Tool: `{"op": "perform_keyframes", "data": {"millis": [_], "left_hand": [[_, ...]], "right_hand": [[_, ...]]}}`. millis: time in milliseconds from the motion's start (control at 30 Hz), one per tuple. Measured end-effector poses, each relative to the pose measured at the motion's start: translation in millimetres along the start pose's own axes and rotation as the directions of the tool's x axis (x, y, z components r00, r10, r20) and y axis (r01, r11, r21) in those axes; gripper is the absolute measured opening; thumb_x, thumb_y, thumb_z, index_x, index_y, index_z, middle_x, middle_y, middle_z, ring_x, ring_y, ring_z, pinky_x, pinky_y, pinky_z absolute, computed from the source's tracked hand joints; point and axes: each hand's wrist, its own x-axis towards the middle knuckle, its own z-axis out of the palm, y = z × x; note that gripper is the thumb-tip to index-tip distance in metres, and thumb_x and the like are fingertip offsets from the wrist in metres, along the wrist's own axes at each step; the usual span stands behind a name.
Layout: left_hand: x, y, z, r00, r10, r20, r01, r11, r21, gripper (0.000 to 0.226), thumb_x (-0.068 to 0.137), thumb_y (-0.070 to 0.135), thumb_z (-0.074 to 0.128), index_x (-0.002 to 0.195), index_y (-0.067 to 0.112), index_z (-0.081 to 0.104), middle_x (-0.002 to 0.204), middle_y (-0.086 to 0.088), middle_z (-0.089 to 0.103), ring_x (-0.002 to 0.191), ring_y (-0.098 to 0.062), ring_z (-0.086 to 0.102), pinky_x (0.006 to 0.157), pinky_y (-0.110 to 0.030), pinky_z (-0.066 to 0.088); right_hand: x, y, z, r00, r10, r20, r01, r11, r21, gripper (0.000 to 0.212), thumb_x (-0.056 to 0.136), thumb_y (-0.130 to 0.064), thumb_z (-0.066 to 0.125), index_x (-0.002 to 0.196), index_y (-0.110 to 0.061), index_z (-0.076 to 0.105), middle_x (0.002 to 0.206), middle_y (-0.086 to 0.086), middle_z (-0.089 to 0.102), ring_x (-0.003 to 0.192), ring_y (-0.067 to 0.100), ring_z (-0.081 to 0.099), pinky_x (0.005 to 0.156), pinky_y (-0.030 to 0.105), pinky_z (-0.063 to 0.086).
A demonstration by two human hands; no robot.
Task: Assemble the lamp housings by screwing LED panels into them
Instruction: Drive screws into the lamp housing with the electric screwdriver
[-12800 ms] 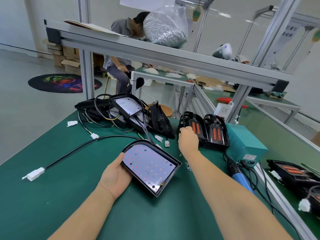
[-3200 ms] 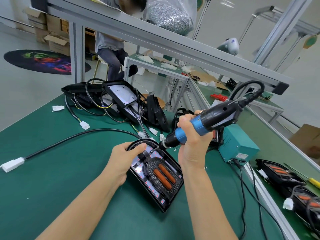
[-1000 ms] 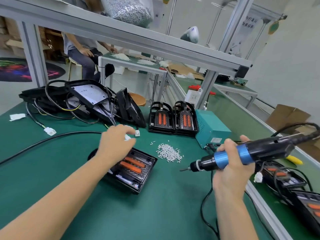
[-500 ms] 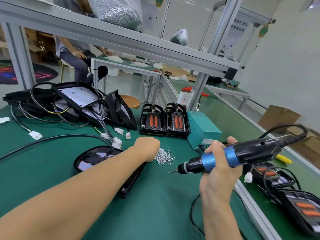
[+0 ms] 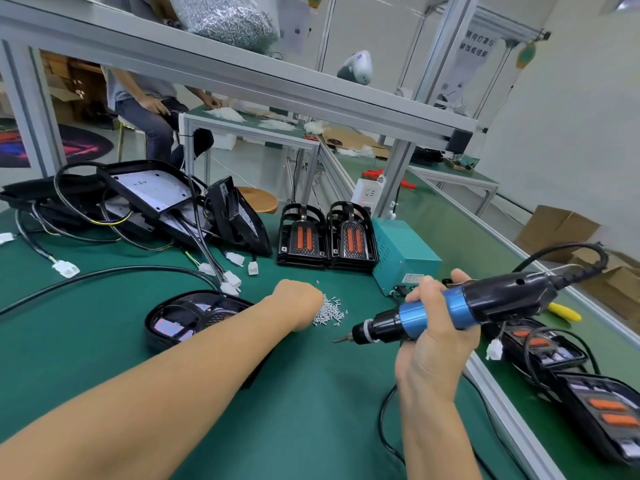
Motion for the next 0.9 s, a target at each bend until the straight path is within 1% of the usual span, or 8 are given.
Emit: {"op": "perform_keyframes", "data": {"millis": [67,133,267,367,533,633,767,900], "left_hand": [[-3,-2,-5,0.998,-0.039,-0.057,0.024,0.972,-0.234,0.026,0.084,-0.002,0.043,0.063,0.009,0.034,0.062,-0.008,0.038,0.058,-0.022,0.034,0.048,-0.027,0.025],[-9,-8,-12,0.982,-0.098,-0.164,-0.011,0.828,-0.561,0.019,0.082,0.004,0.047,0.063,0.003,0.047,0.062,-0.006,0.046,0.058,-0.023,0.038,0.051,-0.027,0.032],[-38,-25,-22,0.956,-0.259,-0.139,-0.077,0.237,-0.968,0.013,0.083,0.004,0.058,0.076,0.008,0.068,0.064,0.001,0.065,0.058,-0.012,0.053,0.056,-0.023,0.046],[-65,-39,-17,0.974,-0.214,-0.072,-0.112,-0.178,-0.978,0.014,0.088,0.0,0.059,0.094,0.009,0.069,0.068,-0.001,0.067,0.06,-0.009,0.057,0.057,-0.017,0.049],[-107,-54,-4,0.986,-0.163,-0.027,-0.117,-0.576,-0.809,0.015,0.072,0.006,0.068,0.085,0.005,0.073,0.081,-0.01,0.071,0.063,-0.012,0.065,0.056,-0.02,0.054],[-124,-58,0,0.986,-0.166,0.01,-0.109,-0.688,-0.717,0.013,0.068,0.005,0.067,0.08,0.006,0.073,0.083,-0.013,0.071,0.062,-0.015,0.066,0.054,-0.021,0.055],[-136,-58,1,0.985,-0.172,0.034,-0.102,-0.721,-0.685,0.014,0.073,0.007,0.064,0.087,0.005,0.067,0.075,-0.008,0.067,0.058,-0.012,0.063,0.051,-0.021,0.054],[-144,-58,1,0.987,-0.158,0.032,-0.102,-0.763,-0.638,0.012,0.074,0.005,0.063,0.086,0.004,0.066,0.07,-0.007,0.063,0.055,-0.011,0.059,0.05,-0.019,0.053]], "right_hand": [[1,-3,0,1.0,-0.003,0.0,0.003,1.0,0.001,0.034,0.086,0.005,0.064,0.106,-0.021,0.057,0.072,0.001,0.056,0.061,0.011,0.057,0.07,0.022,0.051],[1,-7,0,1.0,0.002,-0.005,-0.002,1.0,0.009,0.033,0.086,0.004,0.064,0.106,-0.021,0.056,0.073,0.003,0.055,0.064,0.013,0.056,0.075,0.027,0.049],[1,-15,3,1.0,0.028,-0.006,-0.028,0.996,0.081,0.03,0.089,0.002,0.061,0.104,-0.023,0.055,0.063,-0.007,0.058,0.071,0.016,0.054,0.079,0.03,0.045],[-2,-20,10,0.998,0.062,0.027,-0.065,0.983,0.171,0.028,0.091,0.002,0.057,0.103,-0.022,0.053,0.061,-0.01,0.058,0.061,0.01,0.055,0.074,0.025,0.049],[-8,-25,29,0.986,0.149,0.08,-0.168,0.92,0.353,0.027,0.09,0.002,0.056,0.094,-0.025,0.057,0.066,-0.008,0.054,0.057,0.007,0.054,0.066,0.021,0.05],[-15,-27,44,0.976,0.176,0.125,-0.213,0.884,0.416,0.026,0.087,-0.001,0.059,0.093,-0.025,0.057,0.067,-0.008,0.053,0.057,0.007,0.054,0.066,0.02,0.05],[-25,-26,64,0.97,0.176,0.168,-0.234,0.865,0.443,0.029,0.072,-0.008,0.066,0.094,-0.025,0.056,0.069,-0.008,0.052,0.057,0.006,0.054,0.066,0.02,0.05],[-32,-22,74,0.965,0.182,0.189,-0.247,0.871,0.425,0.029,0.072,-0.01,0.065,0.095,-0.025,0.055,0.067,-0.008,0.054,0.057,0.006,0.054,0.068,0.02,0.051]]}}
